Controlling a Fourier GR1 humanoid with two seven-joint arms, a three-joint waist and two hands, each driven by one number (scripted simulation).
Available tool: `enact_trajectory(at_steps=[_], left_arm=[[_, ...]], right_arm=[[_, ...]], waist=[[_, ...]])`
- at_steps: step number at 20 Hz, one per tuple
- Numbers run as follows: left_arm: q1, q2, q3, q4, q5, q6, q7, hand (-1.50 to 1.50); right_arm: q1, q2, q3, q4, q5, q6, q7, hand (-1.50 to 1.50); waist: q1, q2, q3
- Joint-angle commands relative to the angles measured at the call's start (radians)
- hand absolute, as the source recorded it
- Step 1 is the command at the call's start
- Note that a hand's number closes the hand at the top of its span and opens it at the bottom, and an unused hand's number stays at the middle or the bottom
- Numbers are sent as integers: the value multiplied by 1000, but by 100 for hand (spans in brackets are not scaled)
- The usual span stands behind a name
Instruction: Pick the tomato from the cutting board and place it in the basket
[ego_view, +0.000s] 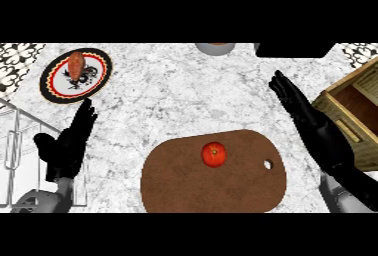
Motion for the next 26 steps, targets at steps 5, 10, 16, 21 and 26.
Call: enact_trajectory(at_steps=[5, 10, 16, 21, 26], left_arm=[[-17, 62, 108, -39, -44, -7, -23, 0], [-38, 29, 99, -46, -56, -21, 23, 0], [-15, -15, 96, -39, -94, -19, 13, 0], [-5, 1, 134, -57, -115, -35, 15, 0], [31, -27, 125, -74, -130, -55, 11, 0]], right_arm=[[94, 12, -135, 145, 132, -271, 203, 150], [56, 262, -5, 174, 330, -550, 79, -150], [27, 287, -41, 259, 637, -847, 342, -150], [18, 241, 6, 246, 835, -720, 650, -150], [37, 149, 94, 247, 843, -366, 870, -150]], waist=[[-17, 16, 13], [3, 17, 13], [-14, 12, 6], [-28, 0, 2], [-25, -1, 0]])
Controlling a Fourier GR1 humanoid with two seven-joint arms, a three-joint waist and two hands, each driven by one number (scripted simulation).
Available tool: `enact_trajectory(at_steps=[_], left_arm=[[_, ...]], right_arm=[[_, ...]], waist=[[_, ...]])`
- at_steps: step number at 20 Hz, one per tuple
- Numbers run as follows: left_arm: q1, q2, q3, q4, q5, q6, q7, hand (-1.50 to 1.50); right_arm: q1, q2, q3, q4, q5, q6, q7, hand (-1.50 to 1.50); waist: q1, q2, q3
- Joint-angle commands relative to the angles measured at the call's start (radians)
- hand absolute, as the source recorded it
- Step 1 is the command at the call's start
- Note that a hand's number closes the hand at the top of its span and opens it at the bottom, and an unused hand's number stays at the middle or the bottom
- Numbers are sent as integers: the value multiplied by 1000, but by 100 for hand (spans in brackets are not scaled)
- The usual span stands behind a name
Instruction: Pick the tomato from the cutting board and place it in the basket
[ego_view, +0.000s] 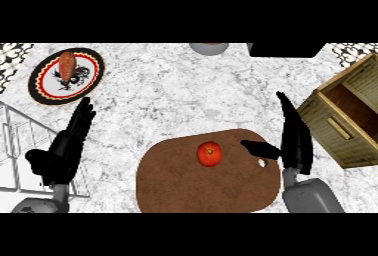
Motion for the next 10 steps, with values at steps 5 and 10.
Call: enact_trajectory(at_steps=[5, 10], left_arm=[[-8, 2, 69, 36, -12, 35, 50, 0], [-44, 23, 128, 51, 5, 9, 56, 0]], right_arm=[[-45, -33, 117, -161, -18, 452, 420, -150], [-118, 13, 141, -348, -52, 612, 684, -150]], waist=[[-5, -5, 34], [-6, -1, 37]])
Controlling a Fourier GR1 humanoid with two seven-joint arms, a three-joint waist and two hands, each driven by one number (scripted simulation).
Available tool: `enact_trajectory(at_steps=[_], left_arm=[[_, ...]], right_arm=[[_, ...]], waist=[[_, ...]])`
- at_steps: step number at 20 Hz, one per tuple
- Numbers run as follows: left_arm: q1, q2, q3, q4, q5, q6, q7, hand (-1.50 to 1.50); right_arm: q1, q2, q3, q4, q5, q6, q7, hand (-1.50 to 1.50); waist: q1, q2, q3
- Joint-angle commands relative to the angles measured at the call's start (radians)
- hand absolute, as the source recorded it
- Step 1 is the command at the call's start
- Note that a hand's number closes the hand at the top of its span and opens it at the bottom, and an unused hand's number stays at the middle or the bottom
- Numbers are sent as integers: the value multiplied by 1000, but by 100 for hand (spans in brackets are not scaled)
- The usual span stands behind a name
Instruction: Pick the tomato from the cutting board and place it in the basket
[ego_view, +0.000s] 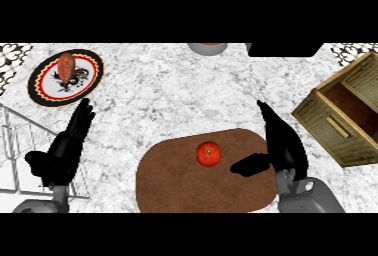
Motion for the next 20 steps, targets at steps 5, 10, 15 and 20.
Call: enact_trajectory(at_steps=[5, 10, 15, 20], left_arm=[[-65, 10, 83, 36, 4, 58, 99, 0], [-97, 33, 112, 50, 7, 29, 106, 0], [-29, 25, 90, -20, -11, 33, 99, 0], [-83, 35, 130, 40, 17, -4, 108, 0]], right_arm=[[-35, 47, 16, -268, -6, 146, 293, -150], [29, 111, 57, -197, 84, 36, 193, -150], [106, 127, 56, -149, 115, -7, 100, -150], [142, 161, 107, -89, 193, -98, 10, -150]], waist=[[5, 8, 36], [18, 15, 38], [30, 14, 39], [24, 16, 38]])
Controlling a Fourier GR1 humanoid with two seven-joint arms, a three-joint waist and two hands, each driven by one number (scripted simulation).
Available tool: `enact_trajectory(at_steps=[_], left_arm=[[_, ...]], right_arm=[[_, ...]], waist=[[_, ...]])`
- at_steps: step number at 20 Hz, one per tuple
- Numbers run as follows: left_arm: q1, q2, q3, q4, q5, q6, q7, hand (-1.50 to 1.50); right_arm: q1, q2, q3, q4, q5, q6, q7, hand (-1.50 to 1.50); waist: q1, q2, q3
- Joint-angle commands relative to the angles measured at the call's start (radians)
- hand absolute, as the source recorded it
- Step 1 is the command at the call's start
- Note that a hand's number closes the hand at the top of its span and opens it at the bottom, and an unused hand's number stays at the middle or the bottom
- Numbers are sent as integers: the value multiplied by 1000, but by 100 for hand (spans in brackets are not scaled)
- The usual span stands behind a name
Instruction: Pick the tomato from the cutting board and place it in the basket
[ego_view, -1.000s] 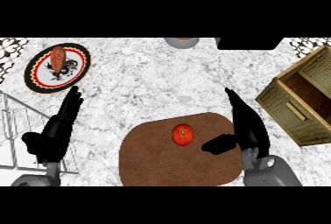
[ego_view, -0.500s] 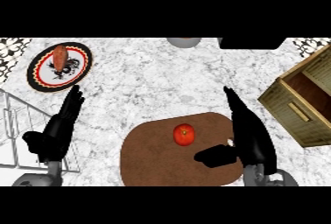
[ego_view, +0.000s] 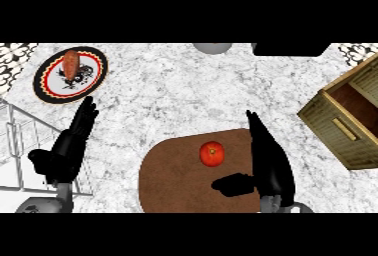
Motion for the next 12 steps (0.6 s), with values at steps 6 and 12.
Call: enact_trajectory(at_steps=[6, 12], left_arm=[[-108, 45, 97, 12, 26, 40, 180, 0], [-85, 57, 123, 40, 15, 36, 121, 0]], right_arm=[[52, 29, 45, 79, 114, -120, -66, -150], [89, 38, 70, 80, 120, -185, -94, -150]], waist=[[1, 1, 27], [-1, 1, 27]])
